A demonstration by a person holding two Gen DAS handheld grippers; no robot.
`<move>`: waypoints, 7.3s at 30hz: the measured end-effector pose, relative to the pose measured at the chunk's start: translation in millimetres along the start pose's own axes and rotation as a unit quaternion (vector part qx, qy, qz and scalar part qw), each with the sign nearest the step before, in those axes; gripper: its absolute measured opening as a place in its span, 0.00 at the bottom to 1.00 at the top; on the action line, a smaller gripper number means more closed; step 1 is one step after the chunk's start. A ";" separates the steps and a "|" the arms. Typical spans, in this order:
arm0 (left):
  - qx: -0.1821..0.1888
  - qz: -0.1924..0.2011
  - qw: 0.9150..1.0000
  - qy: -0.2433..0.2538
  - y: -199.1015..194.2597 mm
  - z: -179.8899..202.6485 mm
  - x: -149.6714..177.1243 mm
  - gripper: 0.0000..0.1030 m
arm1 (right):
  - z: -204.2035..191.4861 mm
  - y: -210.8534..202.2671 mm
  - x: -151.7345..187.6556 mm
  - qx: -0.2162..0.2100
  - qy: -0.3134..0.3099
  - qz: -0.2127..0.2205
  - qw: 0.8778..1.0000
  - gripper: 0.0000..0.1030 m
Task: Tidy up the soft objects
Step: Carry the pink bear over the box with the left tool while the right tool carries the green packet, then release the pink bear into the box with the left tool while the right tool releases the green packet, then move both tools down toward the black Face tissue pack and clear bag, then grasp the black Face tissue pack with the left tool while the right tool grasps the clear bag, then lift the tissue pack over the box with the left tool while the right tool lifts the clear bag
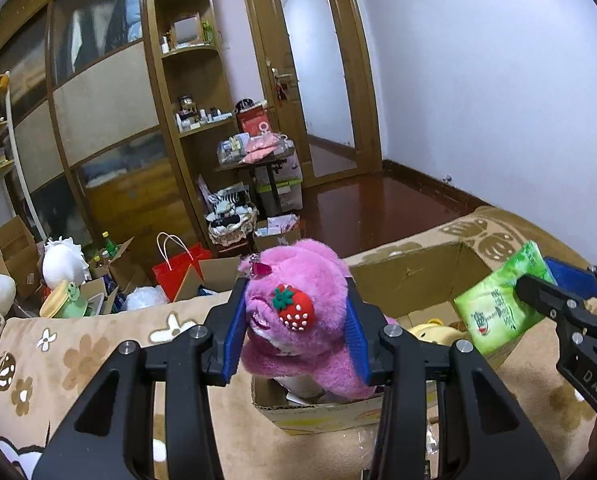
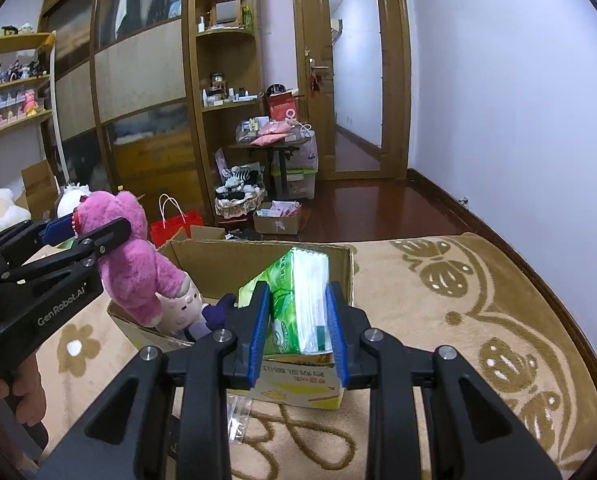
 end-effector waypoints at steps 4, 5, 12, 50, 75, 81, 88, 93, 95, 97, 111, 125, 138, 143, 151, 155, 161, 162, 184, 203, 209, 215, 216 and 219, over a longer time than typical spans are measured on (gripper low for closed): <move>0.004 -0.008 1.000 0.001 7.2 3.1 3.5 0.41 | 0.3 8.6 -1.8 -0.004 0.003 -0.004 1.000 0.29; 0.005 -0.010 1.000 -0.001 9.6 3.0 4.0 0.41 | 0.1 9.7 -1.7 -0.005 0.004 -0.004 1.000 0.29; 0.011 -0.039 0.999 -0.001 28.7 4.3 14.4 0.42 | -4.9 25.1 -4.1 -0.014 -0.001 -0.002 1.000 0.29; -0.007 -0.113 0.994 0.005 26.8 -0.2 43.4 0.94 | -7.7 31.1 11.9 -0.045 0.035 -0.044 0.997 0.70; 0.005 -0.132 0.991 -0.017 -34.8 -10.6 63.6 0.97 | -9.8 -25.5 15.0 -0.047 0.042 -0.022 0.998 1.00; 0.006 -0.138 0.990 -0.005 -41.9 -4.8 68.3 0.97 | -6.5 -33.2 15.5 -0.048 0.042 -0.022 0.998 1.00; 0.023 -0.168 0.986 -0.001 -26.4 3.2 81.5 0.97 | -1.5 -27.8 23.8 -0.046 0.041 -0.039 0.997 1.00; 0.043 -0.193 0.980 -0.006 -13.9 12.6 92.4 0.97 | -0.7 -13.8 34.0 -0.044 0.041 -0.062 0.996 1.00; 0.052 -0.203 0.978 -0.008 -9.6 16.2 97.2 0.97 | -0.5 -7.1 39.4 -0.044 0.041 -0.073 0.995 1.00; 0.056 -0.216 0.975 -0.009 -3.8 19.7 102.7 0.97 | -1.2 -1.1 44.4 -0.045 0.042 -0.083 0.995 1.00; 0.120 -0.306 0.944 0.003 20.1 55.0 142.4 0.97 | -3.9 33.8 73.5 -0.079 0.076 -0.148 0.983 1.00; 0.135 -0.384 0.913 0.024 35.1 82.9 184.1 0.97 | -13.3 57.2 102.7 -0.098 0.076 -0.204 0.971 1.00; 0.112 -0.442 0.890 0.007 50.1 81.4 213.3 0.96 | -36.3 81.9 134.0 -0.127 0.045 -0.258 0.957 1.00; 0.089 -0.450 0.889 0.008 54.5 65.0 216.5 0.87 | -49.4 87.7 139.2 -0.132 0.025 -0.261 0.956 0.97; 0.101 -0.466 0.879 -0.014 59.6 33.5 220.7 0.72 | -65.5 96.3 138.3 -0.154 0.027 -0.265 0.952 0.85; 0.104 -0.474 0.874 -0.022 56.4 9.4 220.3 0.65 | -75.0 104.2 142.0 -0.158 0.025 -0.277 0.947 0.85; 0.109 -0.480 0.871 -0.014 54.4 -8.6 221.3 0.64 | -85.9 119.1 144.6 -0.142 0.021 -0.289 0.946 0.85; 0.111 -0.480 0.870 -0.014 54.5 -11.1 221.3 0.64 | -86.9 121.6 144.8 -0.138 0.024 -0.292 0.946 0.86; 0.122 -0.486 0.865 -0.030 45.0 -40.2 211.7 0.64 | -94.5 134.3 158.7 -0.051 -0.017 -0.321 0.945 0.62; 0.082 -0.462 0.883 -0.012 34.7 -12.8 206.8 0.62 | -82.0 93.3 155.3 -0.094 0.020 -0.307 0.947 0.17; 0.055 -0.423 0.904 -0.012 23.0 -22.5 187.0 0.62 | -58.6 80.0 143.0 -0.088 0.038 -0.289 0.952 0.13; 0.048 -0.381 0.923 -0.013 7.6 -23.1 162.7 0.62 | -48.0 69.2 130.0 -0.082 0.051 -0.269 0.958 0.13; 0.047 -0.374 0.926 -0.014 4.5 -23.2 159.1 0.62 | -43.7 65.7 126.9 -0.082 0.053 -0.265 0.959 0.13; 0.054 -0.334 0.941 -0.014 -8.3 -22.0 141.1 0.62 | -38.7 52.8 115.4 -0.081 0.053 -0.246 0.964 0.13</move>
Point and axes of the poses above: each gripper's, at about its wrist camera, not at the fingertips, and y roughly the way its jaws point, z to its right, x to its underside, the point moved 10 cm from there along y, roughly the way its jaws point, and after that the axes turned 3 degrees about -z, right-handed, at the moved point
